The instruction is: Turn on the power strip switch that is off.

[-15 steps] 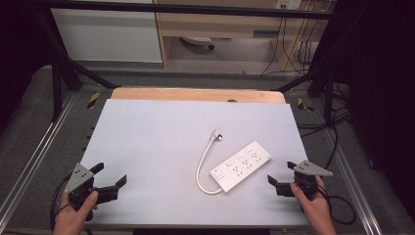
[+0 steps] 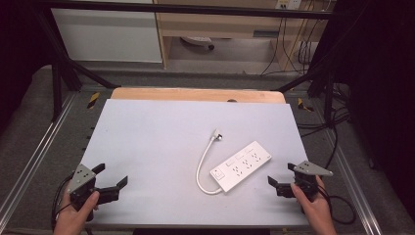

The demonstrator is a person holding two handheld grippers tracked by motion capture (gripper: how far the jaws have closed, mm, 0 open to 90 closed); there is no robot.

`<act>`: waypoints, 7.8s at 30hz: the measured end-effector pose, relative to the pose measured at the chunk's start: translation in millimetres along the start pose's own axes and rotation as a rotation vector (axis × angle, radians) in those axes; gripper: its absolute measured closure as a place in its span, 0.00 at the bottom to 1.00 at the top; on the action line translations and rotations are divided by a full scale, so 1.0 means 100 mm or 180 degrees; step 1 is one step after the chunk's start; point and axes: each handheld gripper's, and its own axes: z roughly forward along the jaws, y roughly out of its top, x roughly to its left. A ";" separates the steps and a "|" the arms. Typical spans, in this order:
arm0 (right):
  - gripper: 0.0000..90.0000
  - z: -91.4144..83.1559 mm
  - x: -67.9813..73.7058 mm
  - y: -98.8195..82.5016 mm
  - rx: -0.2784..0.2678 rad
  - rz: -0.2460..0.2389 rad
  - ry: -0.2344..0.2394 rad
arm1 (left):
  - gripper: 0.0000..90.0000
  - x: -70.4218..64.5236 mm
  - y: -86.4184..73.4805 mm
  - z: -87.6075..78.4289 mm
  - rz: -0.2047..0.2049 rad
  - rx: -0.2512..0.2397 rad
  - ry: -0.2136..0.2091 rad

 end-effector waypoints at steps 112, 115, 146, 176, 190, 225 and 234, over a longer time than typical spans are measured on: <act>0.03 -0.16 0.42 0.76 -0.0516 -0.0218 0.0347 | 0.06 -0.04 -0.04 0.03 0.0094 0.0136 -0.0072; 0.03 -0.12 0.45 0.79 -0.0505 -0.0243 0.0372 | 0.06 -0.04 -0.04 0.03 0.0093 0.0137 -0.0073; 0.03 0.19 0.74 0.97 -0.0382 -0.0365 0.0576 | 0.06 -0.04 -0.04 0.03 0.0104 0.0134 -0.0075; 0.38 0.46 0.86 1.01 -0.0126 -0.0407 0.0691 | 0.06 -0.04 -0.04 0.03 0.0100 0.0141 -0.0081; 0.58 0.56 0.94 1.00 -0.0054 -0.0524 0.0677 | 0.06 -0.04 -0.04 0.03 0.0125 0.0153 -0.0080; 0.91 0.82 0.97 0.84 0.0091 -0.0555 0.0661 | 0.06 -0.04 -0.05 0.03 0.0129 0.0158 -0.0086; 0.93 0.86 0.98 0.79 0.0118 -0.0537 0.0688 | 0.06 -0.04 -0.05 0.04 0.0128 0.0162 -0.0089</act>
